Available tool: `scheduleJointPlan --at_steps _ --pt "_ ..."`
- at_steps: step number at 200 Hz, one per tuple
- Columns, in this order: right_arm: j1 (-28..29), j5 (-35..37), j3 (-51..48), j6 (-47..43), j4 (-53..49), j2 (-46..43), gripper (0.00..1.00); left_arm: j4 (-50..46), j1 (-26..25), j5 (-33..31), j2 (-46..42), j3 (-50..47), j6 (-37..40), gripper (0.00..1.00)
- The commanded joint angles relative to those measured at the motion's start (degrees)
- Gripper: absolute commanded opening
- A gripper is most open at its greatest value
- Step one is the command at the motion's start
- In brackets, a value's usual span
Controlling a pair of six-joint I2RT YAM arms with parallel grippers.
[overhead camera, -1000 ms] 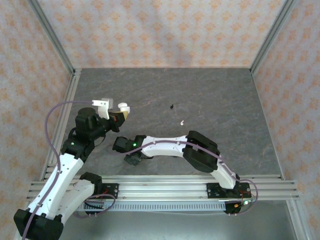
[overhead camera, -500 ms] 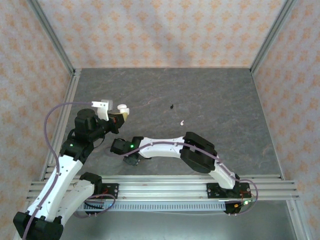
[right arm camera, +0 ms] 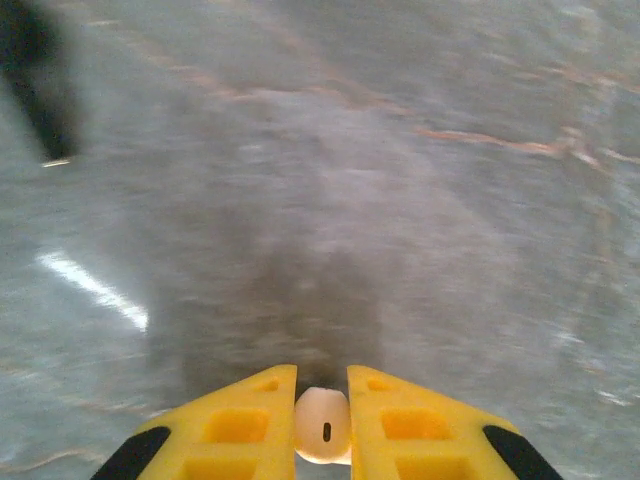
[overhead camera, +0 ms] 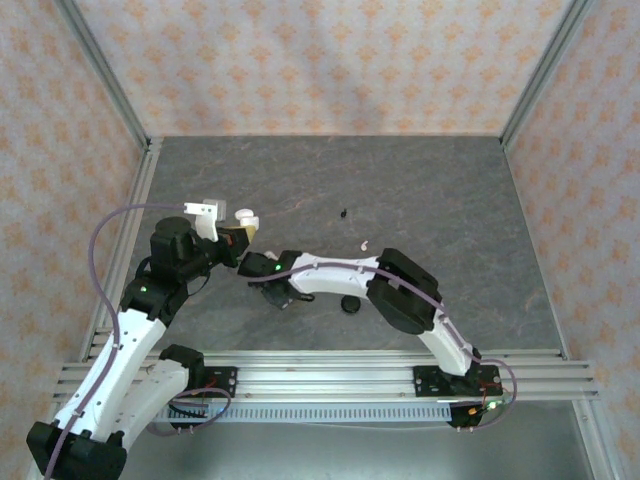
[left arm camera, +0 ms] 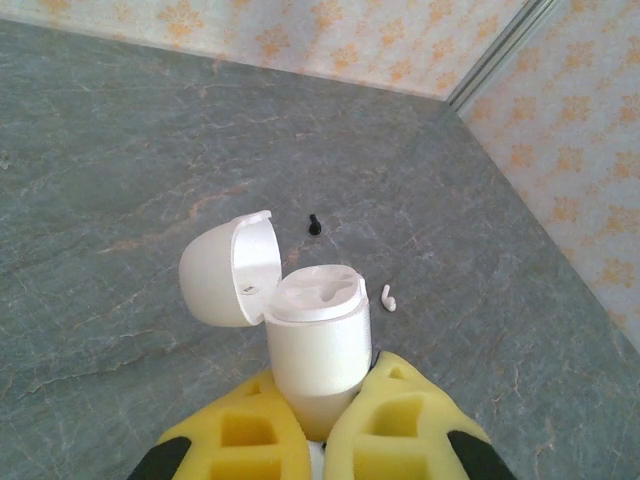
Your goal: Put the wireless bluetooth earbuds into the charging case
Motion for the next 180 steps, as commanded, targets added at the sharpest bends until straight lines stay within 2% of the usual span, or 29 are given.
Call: scheduleJointPlan --at_steps 1,31,52,69,87,115,152,180 --pt "-3.5 -2.0 -3.5 7.1 -1.2 -2.7 0.17 0.1 0.6 1.2 0.2 0.4 0.9 0.0" --pt "-9.1 -5.6 -7.3 14.8 0.1 -4.6 0.17 0.7 0.6 1.8 1.0 0.1 0.4 0.0" --pt "-13.8 -11.7 -10.0 19.9 2.7 -5.0 0.18 0.8 0.6 2.1 1.4 0.0 0.2 0.0" --pt "-17.0 -17.0 -11.7 22.7 5.7 -5.2 0.22 0.7 0.6 2.2 1.7 0.0 0.2 0.0" --pt "-19.2 -19.4 -12.9 24.0 7.9 -5.9 0.3 -0.2 0.7 2.4 2.1 0.2 0.6 0.0" --pt "-20.3 -18.6 -12.1 22.7 7.1 -7.7 0.38 -0.9 0.6 2.7 2.2 0.1 1.0 0.0" --pt "-19.8 -12.1 -11.5 17.0 3.7 -13.1 0.38 -1.0 0.7 3.2 2.0 0.0 1.4 0.0" --pt "-17.0 -5.1 -9.5 10.8 -2.5 -14.4 0.38 -0.4 0.6 4.2 1.6 -0.1 1.8 0.0"
